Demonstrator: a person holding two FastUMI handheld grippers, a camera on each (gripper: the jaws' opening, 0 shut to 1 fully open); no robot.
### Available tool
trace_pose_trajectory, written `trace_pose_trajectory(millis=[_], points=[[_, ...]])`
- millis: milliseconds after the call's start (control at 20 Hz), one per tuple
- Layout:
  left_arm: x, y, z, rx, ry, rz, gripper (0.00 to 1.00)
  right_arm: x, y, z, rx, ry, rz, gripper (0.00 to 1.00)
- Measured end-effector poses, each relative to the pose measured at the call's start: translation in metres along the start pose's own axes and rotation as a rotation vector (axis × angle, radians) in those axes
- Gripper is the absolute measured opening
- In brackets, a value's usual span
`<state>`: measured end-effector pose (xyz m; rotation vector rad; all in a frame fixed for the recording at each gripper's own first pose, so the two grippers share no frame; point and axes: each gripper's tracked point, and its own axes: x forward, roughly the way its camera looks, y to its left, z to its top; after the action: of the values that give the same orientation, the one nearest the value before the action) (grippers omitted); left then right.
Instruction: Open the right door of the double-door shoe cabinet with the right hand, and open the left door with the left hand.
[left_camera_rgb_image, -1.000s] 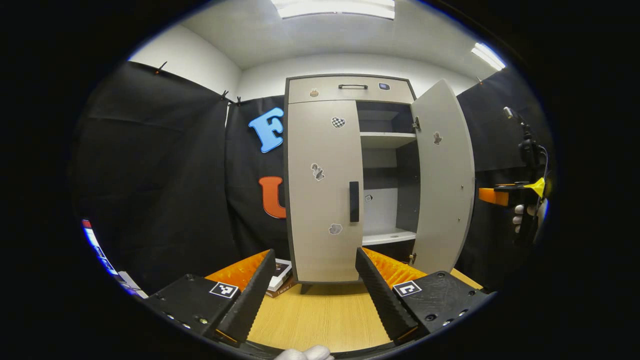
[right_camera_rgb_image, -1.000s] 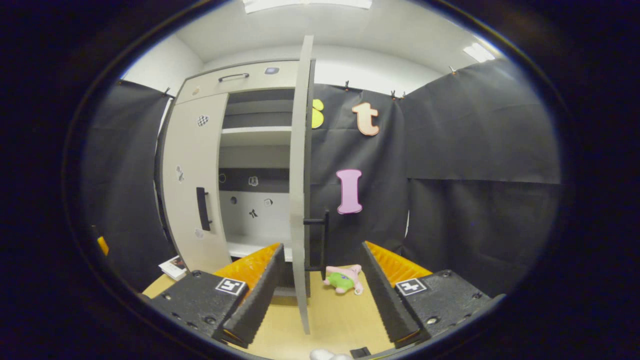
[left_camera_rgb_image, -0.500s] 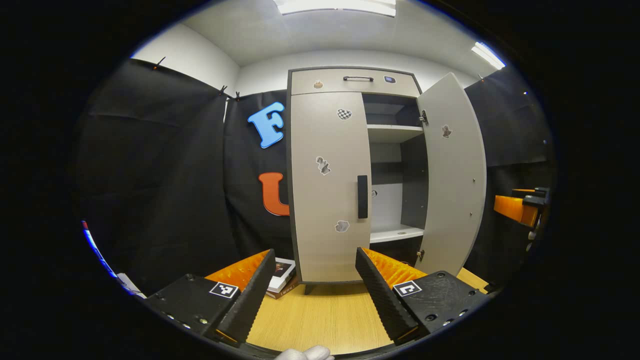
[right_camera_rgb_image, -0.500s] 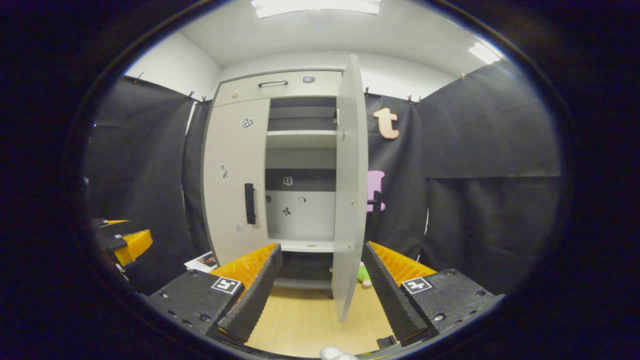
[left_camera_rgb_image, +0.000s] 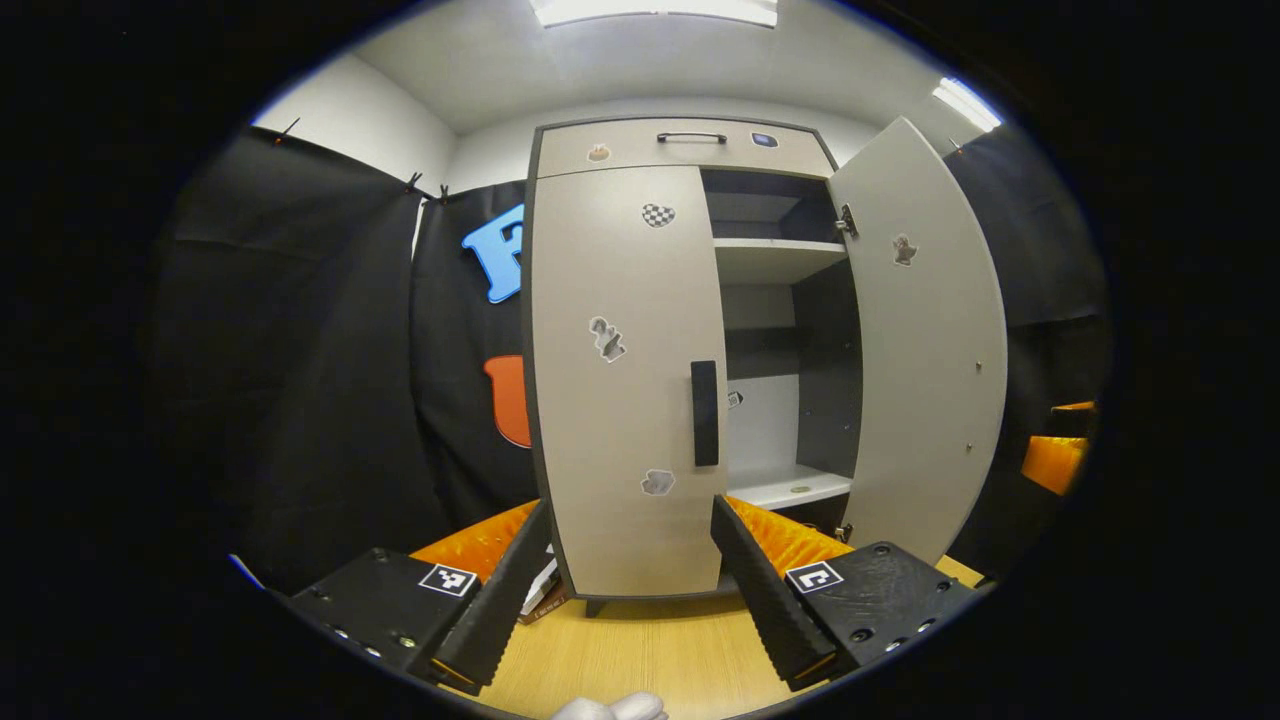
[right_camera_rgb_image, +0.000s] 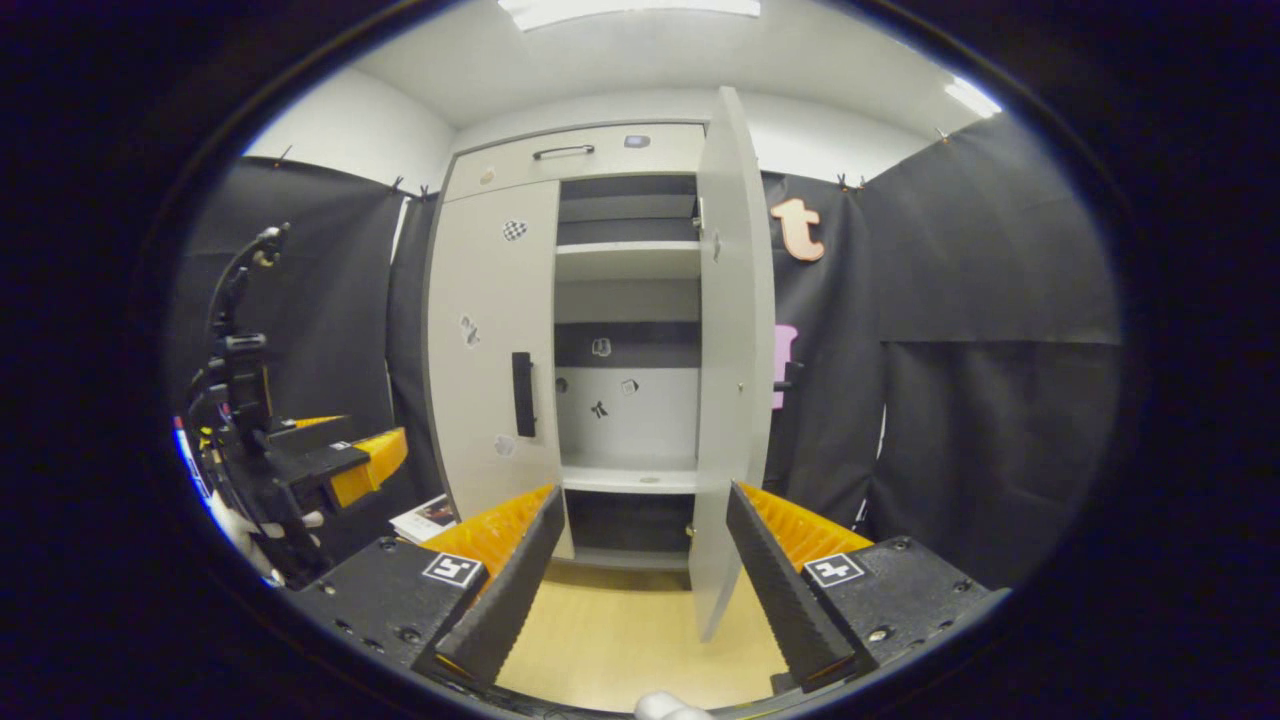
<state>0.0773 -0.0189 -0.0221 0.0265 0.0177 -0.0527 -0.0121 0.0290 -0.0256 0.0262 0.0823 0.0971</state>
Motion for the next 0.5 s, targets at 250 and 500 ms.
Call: trace_pose_trajectory(millis=[250, 500], points=[[0.071, -0.03, -0.002, 0.003, 0.008, -0.019, 0.96, 0.011, -0.018, 0.007, -0.009, -0.005, -0.014, 1.0], [0.132, -0.05, 0.004, 0.013, 0.007, -0.038, 0.96, 0.022, -0.037, 0.009, -0.005, 0.003, -0.04, 1.0]])
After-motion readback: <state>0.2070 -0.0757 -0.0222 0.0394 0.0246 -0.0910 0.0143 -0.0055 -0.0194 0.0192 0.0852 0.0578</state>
